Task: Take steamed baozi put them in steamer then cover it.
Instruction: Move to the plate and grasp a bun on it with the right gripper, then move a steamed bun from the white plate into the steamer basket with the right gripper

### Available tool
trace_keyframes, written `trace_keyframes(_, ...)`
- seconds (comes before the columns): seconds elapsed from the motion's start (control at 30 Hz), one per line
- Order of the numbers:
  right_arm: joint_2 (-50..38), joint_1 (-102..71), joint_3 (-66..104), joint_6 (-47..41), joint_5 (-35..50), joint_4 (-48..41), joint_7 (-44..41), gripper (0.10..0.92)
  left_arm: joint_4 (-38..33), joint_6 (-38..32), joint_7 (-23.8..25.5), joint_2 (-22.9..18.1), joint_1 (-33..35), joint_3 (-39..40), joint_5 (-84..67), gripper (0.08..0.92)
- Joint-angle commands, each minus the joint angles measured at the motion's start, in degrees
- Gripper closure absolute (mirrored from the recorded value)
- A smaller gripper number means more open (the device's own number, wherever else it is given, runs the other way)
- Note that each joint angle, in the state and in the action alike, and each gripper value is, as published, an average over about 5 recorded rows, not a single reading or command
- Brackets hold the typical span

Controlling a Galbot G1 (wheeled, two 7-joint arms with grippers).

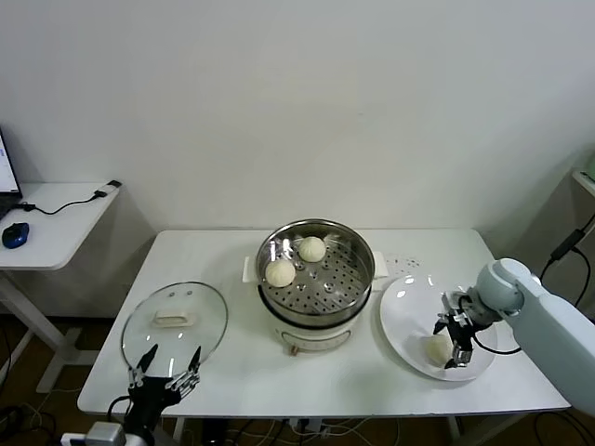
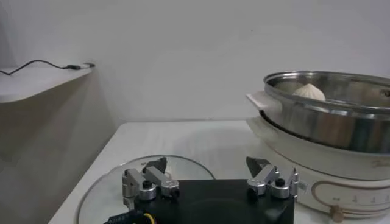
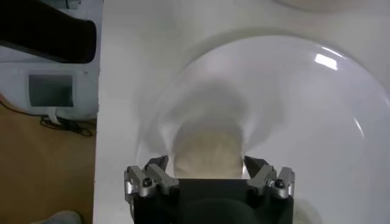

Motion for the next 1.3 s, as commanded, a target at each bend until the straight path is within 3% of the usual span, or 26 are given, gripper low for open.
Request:
trace_keyframes(0.03, 0.25, -0.42, 0.22, 0.07, -0.72, -0.33, 0.57, 0.203, 0.08, 0.02, -0.02, 0.04, 0.06, 0.04, -0.02, 0.177)
trace_keyframes(0.2, 0.29, -0.45, 0.44, 0.02, -0.64, -0.3, 1.16, 0.236, 0.02, -0.01, -0.04, -0.01, 0.11, 0.17, 0.01, 0.177)
trace_keyframes(0.4, -0.25, 0.39, 1.07, -0.17, 0.29, 0.25, 1.14, 0.367, 0.03, -0.09, -0.06, 0.0, 0.11, 0.24, 0.0, 0.177)
trace_keyframes(0.63, -3.84, 9.78, -1.05, -2.12, 6.19, 2.23, -0.17, 0.387, -0.07, -0.13, -0.13, 0.25, -0.6, 0.6, -0.07, 0.177)
trace_keyframes(0.83, -4.88, 33.09, -15.24, -4.81, 15.44, 1.25, -2.7, 0.381, 0.0, -0.27, -0.82, 0.41, -1.46, 0.56, 0.9, 0.177)
trace_keyframes(0.97, 1.17, 49.14, -25.51, -6.01, 21.62, -3.1, -3.59, 0.381, -0.19, -0.51, -1.37, 0.47, -2.05, 0.19, 0.93, 0.177)
trace_keyframes(1.13, 12.12, 57.31, -31.04, -5.51, 26.34, -9.94, -4.63, 0.38, -0.73, -0.65, -1.66, 0.51, -2.3, -0.02, 0.28, 0.177)
trace_keyframes(1.23, 17.87, 59.44, -33.73, 0.39, 28.79, -14.19, -5.84, 0.38, -0.98, -0.72, -1.79, 0.35, -2.42, -0.05, -0.05, 0.177)
trace_keyframes(1.3, 21.49, 60.23, -37.19, 10.09, 31.13, -17.56, -5.59, 0.38, -0.99, -0.82, -1.91, 0.09, -2.58, -0.07, -0.11, 0.177)
